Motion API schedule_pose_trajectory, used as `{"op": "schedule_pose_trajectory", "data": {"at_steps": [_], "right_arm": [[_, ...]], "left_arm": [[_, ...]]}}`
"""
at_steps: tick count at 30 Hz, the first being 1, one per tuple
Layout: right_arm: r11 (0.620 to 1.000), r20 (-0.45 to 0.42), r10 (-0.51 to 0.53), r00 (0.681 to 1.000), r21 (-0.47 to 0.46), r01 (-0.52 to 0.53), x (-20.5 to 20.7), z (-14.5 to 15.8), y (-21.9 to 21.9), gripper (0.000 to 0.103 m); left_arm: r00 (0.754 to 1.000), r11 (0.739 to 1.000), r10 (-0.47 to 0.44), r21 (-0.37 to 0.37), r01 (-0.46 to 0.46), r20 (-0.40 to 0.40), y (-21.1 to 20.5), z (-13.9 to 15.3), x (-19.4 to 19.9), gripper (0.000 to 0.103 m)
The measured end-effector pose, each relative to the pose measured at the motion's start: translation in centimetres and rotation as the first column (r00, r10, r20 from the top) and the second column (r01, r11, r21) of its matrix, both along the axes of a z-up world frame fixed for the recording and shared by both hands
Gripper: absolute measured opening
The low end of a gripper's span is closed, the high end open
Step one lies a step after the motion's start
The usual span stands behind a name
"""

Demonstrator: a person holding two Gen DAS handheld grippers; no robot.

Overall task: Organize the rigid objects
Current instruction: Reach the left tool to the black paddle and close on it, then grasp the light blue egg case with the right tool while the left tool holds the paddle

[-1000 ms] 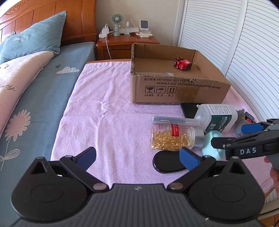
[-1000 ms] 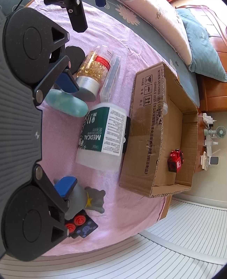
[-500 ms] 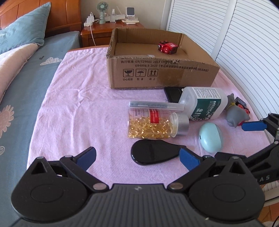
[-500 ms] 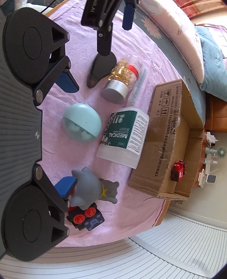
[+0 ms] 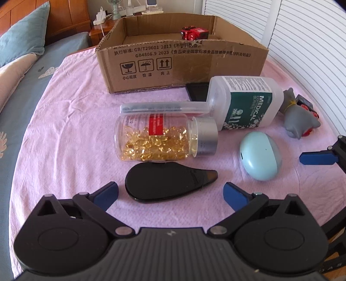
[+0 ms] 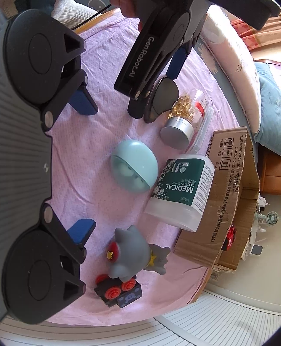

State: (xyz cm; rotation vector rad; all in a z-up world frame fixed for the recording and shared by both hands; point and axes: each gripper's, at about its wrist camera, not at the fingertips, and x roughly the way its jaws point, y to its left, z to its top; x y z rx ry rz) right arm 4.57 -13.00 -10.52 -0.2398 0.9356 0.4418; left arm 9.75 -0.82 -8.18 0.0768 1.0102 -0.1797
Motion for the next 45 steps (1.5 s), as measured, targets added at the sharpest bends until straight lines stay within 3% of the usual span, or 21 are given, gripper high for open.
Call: {"op": "schedule_pose_trajectory", "data": {"at_steps": [11, 14, 17, 23, 29, 37, 40, 45], "right_arm": [[1.000, 0.026, -0.002, 1.000, 0.011, 0.002, -0.1, -0.2, -0.2, 0.103], [1.000, 0.035, -0.009, 0.999, 0.015, 0.008, -0.3, -0.2, -0.2, 0.103], [1.000, 0.042, -0.012, 0.999, 0.019, 0.011, -0.2, -0.2, -0.2, 0.103], [1.000, 0.032, -0.017, 0.999, 0.015, 0.017, 0.3, -0.2, 0.7, 0.103], [0.998, 0.028, 0.066, 0.997, 0.012, -0.066, 1.0, -0.2, 3.5, 0.103], [0.996, 0.040, 0.091, 0.995, 0.014, -0.091, 3.2, -0.3, 6.0, 0.103], [0.997, 0.052, 0.079, 0.996, 0.016, -0.080, 3.5, -0.2, 6.1, 0.094], [0.998, 0.072, 0.056, 0.996, 0.021, -0.057, 3.8, 0.3, 5.3, 0.070]], "left_arm": [[0.994, 0.995, 0.097, -0.004, -0.096, 0.048, 2.0, -0.2, -0.2, 0.103], [0.995, 0.997, 0.077, -0.008, -0.076, 0.062, 1.9, -0.2, -0.1, 0.101], [0.996, 0.999, 0.049, -0.011, -0.049, 0.072, 1.7, 0.2, -0.1, 0.089], [0.997, 0.999, 0.045, -0.007, -0.045, 0.062, 2.7, 0.2, -0.2, 0.090], [0.995, 0.997, 0.078, -0.010, -0.077, 0.059, 5.4, 0.1, -0.6, 0.090], [0.994, 0.996, 0.089, -0.021, -0.088, 0.069, 7.1, 0.0, -0.8, 0.090], [0.994, 0.996, 0.085, -0.023, -0.083, 0.072, 7.2, 0.0, -0.8, 0.090], [0.994, 0.997, 0.078, -0.022, -0.076, 0.074, 7.3, 0.0, -0.7, 0.090]]}}
